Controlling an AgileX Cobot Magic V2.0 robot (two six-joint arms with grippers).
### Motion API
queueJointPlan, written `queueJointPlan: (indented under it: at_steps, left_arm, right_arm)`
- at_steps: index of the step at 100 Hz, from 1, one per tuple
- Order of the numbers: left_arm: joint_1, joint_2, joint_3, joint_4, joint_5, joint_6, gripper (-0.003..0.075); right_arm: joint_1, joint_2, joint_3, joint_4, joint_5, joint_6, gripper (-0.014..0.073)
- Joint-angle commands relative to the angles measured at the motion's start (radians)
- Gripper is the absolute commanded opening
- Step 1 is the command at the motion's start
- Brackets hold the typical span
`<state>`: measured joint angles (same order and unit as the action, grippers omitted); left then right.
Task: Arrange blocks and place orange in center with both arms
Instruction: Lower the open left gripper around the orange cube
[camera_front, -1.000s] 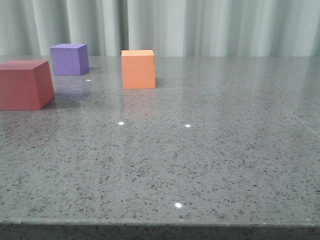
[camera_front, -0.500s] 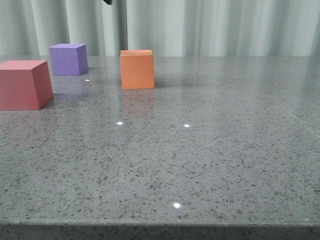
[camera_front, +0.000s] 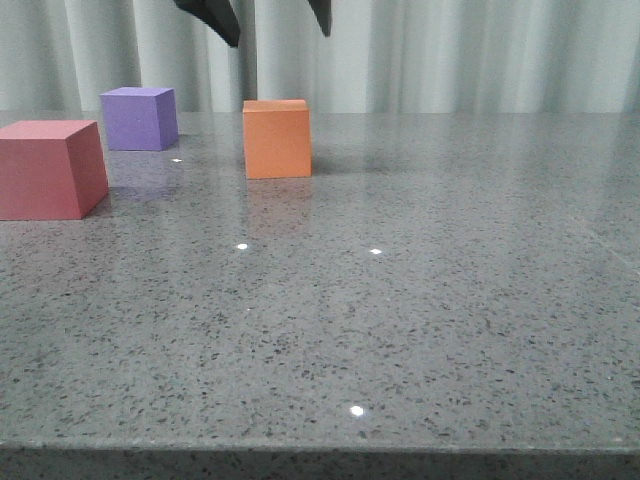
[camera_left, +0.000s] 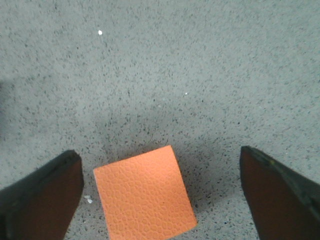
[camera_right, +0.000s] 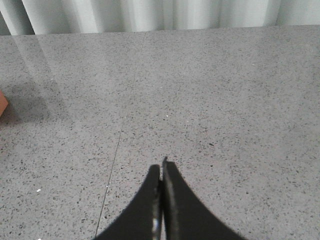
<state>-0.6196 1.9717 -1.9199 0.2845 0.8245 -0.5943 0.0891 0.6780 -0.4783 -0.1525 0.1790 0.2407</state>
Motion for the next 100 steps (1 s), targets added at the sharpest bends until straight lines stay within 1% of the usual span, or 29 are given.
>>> queueJointPlan:
  at_steps: [1, 29, 58, 100]
  left_arm:
    - [-0.004, -0.029, -0.033, 0.01, -0.04, -0.028, 0.0606]
    - [-0.004, 0.02, -0.029, 0.031, -0.015, -0.099, 0.0606]
    - [-0.004, 0.022, -0.029, 0.05, -0.015, -0.103, 0.0606]
    - [-0.004, 0.086, -0.029, 0.047, 0.014, -0.103, 0.0604]
  right_arm:
    - [-0.004, -0.004, -0.027, -0.013, -0.072, -0.006, -0.0069]
    - [-0.004, -0.004, -0.027, -0.013, -0.072, -0.006, -0.0069]
    - [-0.004, -0.004, -0.027, -0.013, -0.072, -0.006, -0.0069]
    - [-0.004, -0.004, -0.027, -0.013, -0.072, -0.006, -0.0069]
